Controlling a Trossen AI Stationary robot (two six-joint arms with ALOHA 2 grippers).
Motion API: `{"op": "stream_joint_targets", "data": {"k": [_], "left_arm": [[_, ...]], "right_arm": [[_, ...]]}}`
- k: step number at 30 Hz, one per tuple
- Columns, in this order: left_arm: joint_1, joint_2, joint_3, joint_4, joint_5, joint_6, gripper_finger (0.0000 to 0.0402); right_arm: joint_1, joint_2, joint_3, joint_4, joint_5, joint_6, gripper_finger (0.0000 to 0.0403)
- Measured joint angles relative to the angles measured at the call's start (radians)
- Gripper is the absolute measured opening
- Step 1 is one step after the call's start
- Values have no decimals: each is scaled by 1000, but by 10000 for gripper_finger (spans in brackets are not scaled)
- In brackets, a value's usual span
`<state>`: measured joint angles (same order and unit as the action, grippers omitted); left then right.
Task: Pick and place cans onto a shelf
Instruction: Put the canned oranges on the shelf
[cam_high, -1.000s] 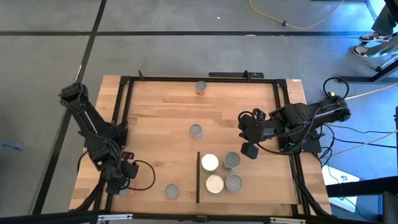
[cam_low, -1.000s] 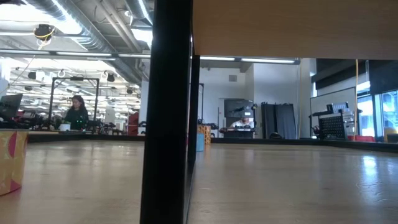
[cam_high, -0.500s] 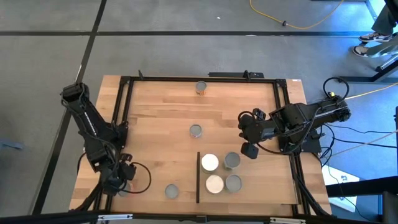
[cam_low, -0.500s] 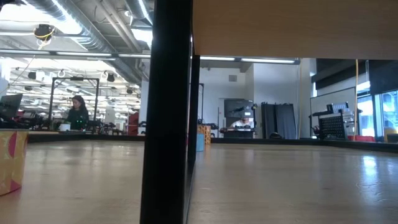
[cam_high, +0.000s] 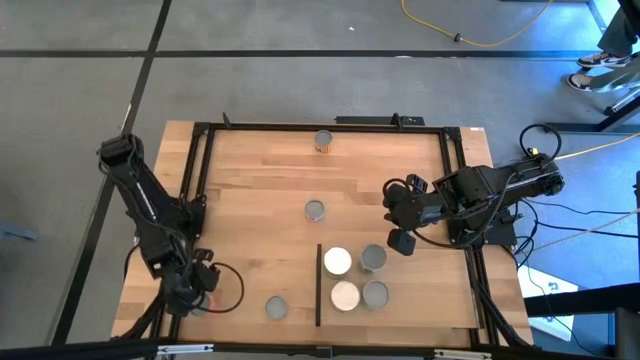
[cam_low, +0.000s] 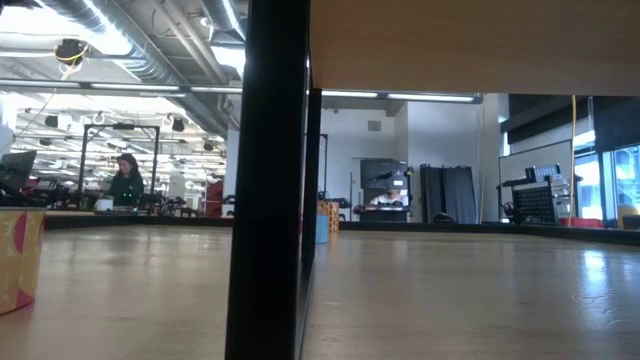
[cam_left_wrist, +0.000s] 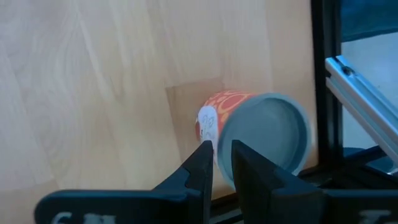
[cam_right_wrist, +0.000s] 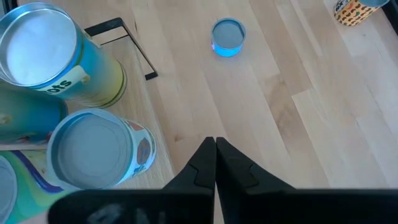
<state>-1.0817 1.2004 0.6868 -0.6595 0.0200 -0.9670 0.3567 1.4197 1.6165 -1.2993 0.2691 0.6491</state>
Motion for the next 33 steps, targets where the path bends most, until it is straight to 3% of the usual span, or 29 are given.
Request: {"op": "stream_joint_targets", "data": {"k": [14, 17, 23, 28, 33], "left_arm": [[1, 91, 3, 14, 4, -38, 50], [16, 94, 3, 12, 44, -86, 32], [81, 93, 3, -11, 86, -206, 5], [160, 83, 15, -22, 64, -209, 3], [270, 62, 108, -157, 23, -153, 2]], "right_arm": [[0, 0, 0, 1, 0, 0, 6], [0, 0, 0, 1, 0, 0, 6], [0, 0, 0, 2, 0, 3, 6], [0, 0, 0, 2, 0, 1, 6], [0, 0, 0, 2, 0, -1, 6]]}}
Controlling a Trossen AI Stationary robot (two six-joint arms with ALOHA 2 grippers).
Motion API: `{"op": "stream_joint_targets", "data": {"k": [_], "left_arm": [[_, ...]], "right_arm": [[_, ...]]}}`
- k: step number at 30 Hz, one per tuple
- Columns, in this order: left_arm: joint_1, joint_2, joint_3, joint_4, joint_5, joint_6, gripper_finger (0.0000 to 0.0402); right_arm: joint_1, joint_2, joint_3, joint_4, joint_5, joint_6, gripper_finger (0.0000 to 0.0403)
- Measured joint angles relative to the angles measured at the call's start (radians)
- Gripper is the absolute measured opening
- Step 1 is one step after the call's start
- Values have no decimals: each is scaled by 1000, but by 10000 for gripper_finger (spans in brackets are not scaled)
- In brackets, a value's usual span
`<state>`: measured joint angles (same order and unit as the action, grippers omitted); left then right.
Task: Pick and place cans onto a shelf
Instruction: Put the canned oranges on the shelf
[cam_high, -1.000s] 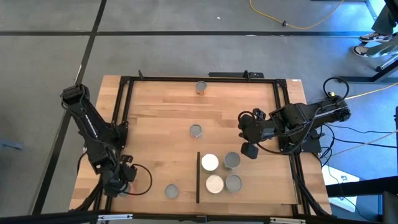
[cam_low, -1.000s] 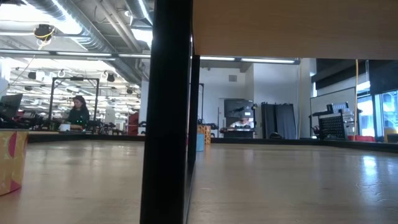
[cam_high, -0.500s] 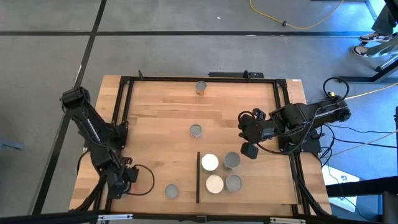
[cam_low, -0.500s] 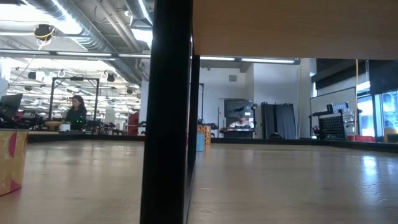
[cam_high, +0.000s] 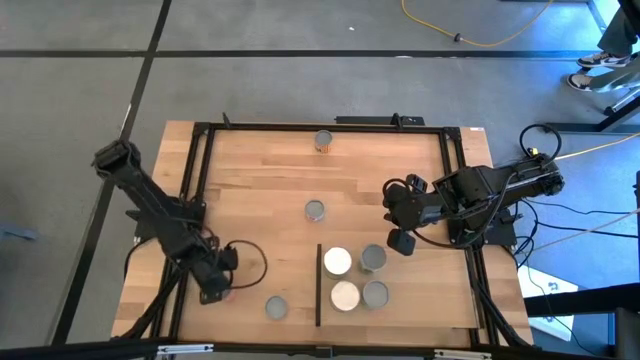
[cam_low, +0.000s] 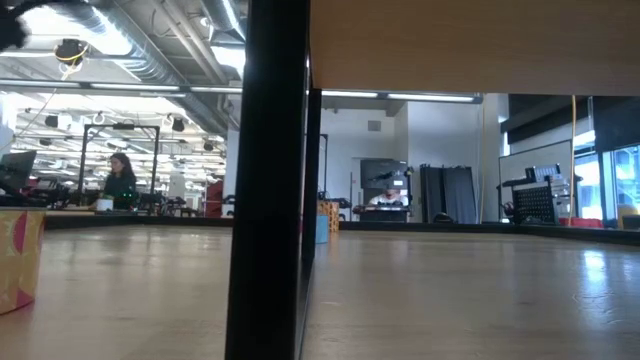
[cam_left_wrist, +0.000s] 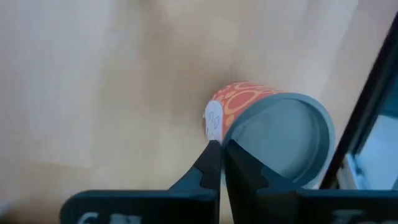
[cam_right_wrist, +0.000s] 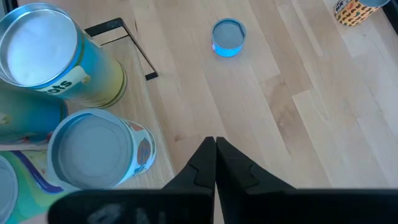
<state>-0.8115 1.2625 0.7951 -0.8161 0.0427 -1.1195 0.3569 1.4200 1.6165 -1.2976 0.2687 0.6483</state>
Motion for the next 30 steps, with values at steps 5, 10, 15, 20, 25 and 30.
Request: {"op": "stream_joint_targets", "data": {"k": [5, 10, 15, 20, 25, 30], "left_arm": [[141, -2, 187, -254, -89, 185, 2], [315, -2, 376, -433, -262, 406, 1], [520, -2, 513, -477, -409, 600, 1], [762, -2, 604, -396, -445, 850, 1], [997, 30, 667, -252, -325, 1125, 0], [1153, 139, 760, -152, -168, 1319, 0]], "right_arm": [[0, 0, 0, 0, 0, -36, 6], [0, 0, 0, 7, 1, -55, 6], [0, 0, 0, 7, 28, -56, 6], [0, 0, 0, 7, 91, -52, 6], [-2, 0, 0, 27, 151, -28, 6], [-2, -5, 0, 26, 216, 43, 6]]}}
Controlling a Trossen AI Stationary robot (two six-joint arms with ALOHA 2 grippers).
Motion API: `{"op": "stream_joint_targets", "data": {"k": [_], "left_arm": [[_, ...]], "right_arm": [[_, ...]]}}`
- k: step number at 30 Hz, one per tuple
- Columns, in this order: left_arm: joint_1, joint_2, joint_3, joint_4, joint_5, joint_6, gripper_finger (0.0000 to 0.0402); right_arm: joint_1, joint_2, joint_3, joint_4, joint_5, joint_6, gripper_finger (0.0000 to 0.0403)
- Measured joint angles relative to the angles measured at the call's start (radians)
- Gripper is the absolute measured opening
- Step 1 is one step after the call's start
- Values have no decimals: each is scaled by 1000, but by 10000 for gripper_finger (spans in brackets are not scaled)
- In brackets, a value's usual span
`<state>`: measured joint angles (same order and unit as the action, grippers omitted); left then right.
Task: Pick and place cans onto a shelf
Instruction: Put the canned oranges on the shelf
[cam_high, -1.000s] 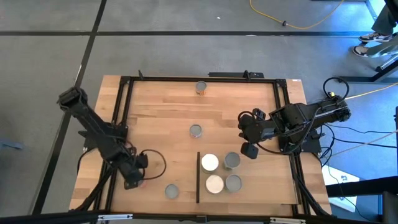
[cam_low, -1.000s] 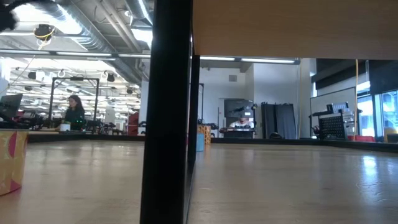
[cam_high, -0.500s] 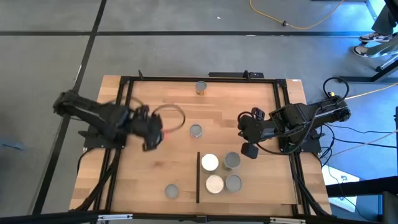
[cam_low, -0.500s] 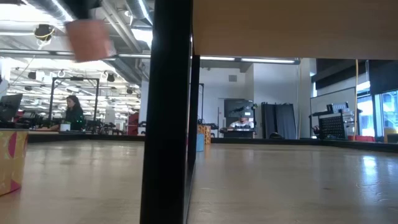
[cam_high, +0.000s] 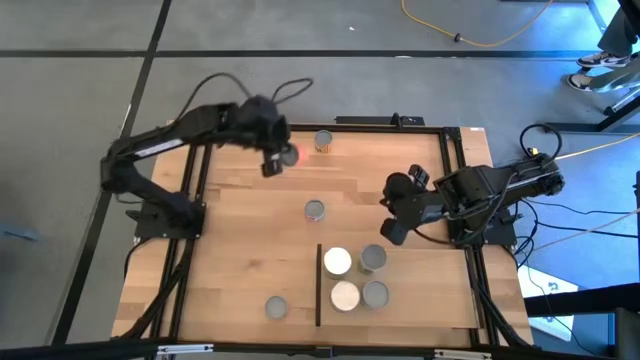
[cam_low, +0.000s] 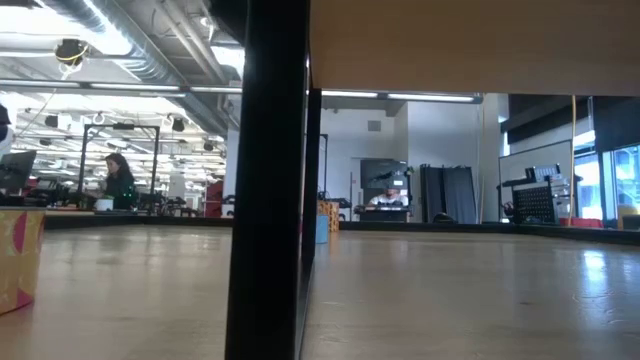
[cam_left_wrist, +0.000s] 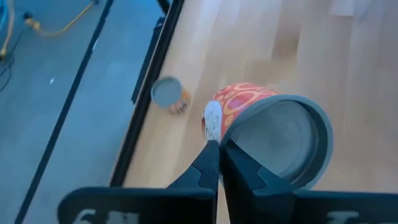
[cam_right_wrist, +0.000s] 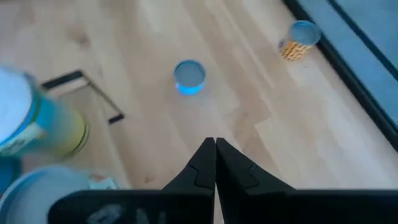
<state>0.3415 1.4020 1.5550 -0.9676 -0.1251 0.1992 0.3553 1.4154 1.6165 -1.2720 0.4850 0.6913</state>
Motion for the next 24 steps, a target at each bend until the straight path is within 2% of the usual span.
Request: {"op": "stream_joint_targets", "data": {"k": [7, 12, 16, 19, 24], "left_arm": [[99, 245, 193, 12, 229, 188, 0], [111, 419, 281, 12, 297, 288, 0], [110, 527, 307, 13, 380, 332, 0], [109, 587, 307, 7, 402, 330, 0], [101, 665, 307, 8, 342, 328, 0]], "right_arm": [[-7, -6, 0, -4, 155, 66, 6], [-43, -6, 0, -10, 228, 111, 6], [-78, -7, 0, -38, 240, 118, 6], [-102, -7, 0, -51, 237, 117, 6], [-130, -7, 0, -61, 206, 85, 6]]}}
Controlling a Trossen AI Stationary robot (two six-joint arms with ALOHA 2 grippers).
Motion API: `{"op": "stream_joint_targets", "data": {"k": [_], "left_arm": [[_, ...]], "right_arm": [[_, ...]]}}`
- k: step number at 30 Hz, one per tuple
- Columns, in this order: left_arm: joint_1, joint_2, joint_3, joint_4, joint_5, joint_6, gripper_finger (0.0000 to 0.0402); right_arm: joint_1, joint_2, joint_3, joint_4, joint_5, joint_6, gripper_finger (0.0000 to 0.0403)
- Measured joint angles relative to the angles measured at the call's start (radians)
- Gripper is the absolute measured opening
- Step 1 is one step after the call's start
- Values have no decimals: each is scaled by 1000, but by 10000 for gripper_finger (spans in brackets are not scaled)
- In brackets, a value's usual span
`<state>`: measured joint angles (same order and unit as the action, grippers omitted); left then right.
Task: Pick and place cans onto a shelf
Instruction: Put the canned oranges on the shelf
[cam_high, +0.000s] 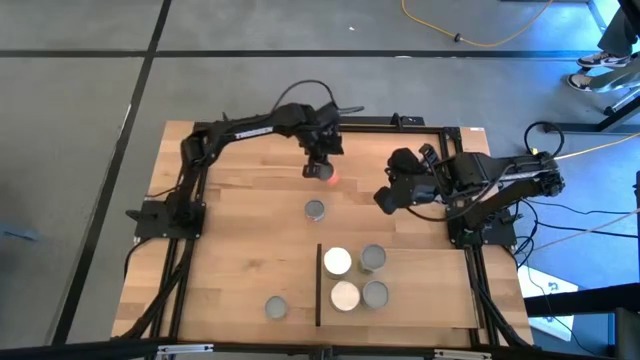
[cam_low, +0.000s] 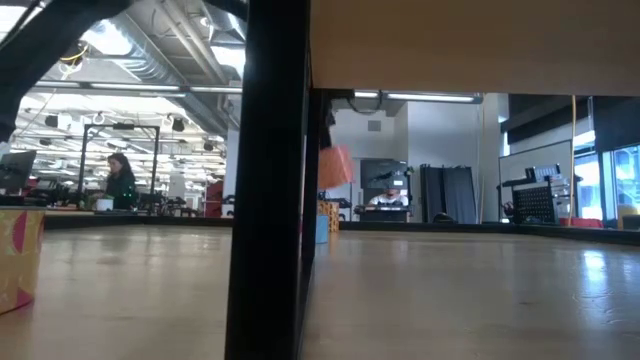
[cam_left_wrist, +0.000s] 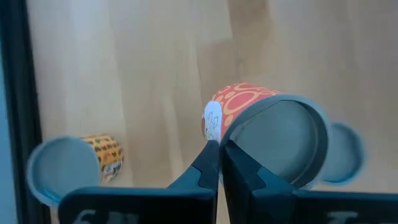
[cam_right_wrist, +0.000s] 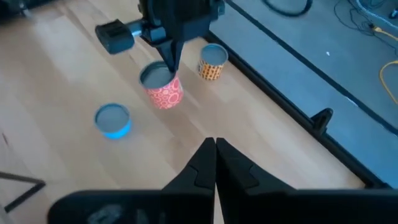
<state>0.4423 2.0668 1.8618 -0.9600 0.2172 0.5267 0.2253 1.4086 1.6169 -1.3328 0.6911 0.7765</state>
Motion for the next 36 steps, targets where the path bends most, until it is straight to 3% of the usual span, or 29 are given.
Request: {"op": "stream_joint_targets", "data": {"k": [10, 15, 27, 36], "left_arm": [[-39, 105, 0, -12, -42, -48, 0], [-59, 105, 0, -8, -80, -52, 17], [-79, 105, 0, 30, -99, -23, 59], [-75, 18, 72, -52, -141, -71, 47]], "right_arm": [[-28, 0, 0, 0, -42, -49, 6], [-34, 0, 1, 0, -89, -49, 6], [-34, 0, 1, 2, -93, -55, 6], [-57, -5, 18, 4, -123, -124, 6]]}}
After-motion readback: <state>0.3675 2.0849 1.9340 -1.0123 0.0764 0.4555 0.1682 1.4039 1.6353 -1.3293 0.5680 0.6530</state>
